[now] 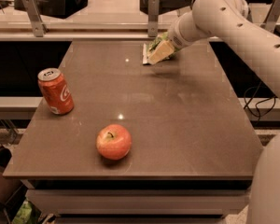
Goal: Move green jalapeno chip bag near apple
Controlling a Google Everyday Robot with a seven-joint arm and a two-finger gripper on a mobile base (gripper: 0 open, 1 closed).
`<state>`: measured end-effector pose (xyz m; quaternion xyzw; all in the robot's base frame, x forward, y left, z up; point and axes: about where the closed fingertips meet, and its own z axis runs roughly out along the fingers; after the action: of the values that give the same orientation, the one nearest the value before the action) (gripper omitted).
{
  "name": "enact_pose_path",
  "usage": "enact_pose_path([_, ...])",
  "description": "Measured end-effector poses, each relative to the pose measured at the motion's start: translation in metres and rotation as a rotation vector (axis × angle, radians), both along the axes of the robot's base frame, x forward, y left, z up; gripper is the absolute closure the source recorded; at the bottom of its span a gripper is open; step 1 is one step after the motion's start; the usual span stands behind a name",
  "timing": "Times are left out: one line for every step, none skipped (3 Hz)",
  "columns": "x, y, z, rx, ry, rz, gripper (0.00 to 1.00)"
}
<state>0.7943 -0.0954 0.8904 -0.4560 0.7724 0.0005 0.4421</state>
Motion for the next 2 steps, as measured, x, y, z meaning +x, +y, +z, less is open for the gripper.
enact_pose_path([0.0203,-0.0048,0.0049,-0.009,-0.011,0.007,0.0])
enact_pose_path([0.0277,-0.0018,-0.0021,-0.017,-0.004,0.027,0.18])
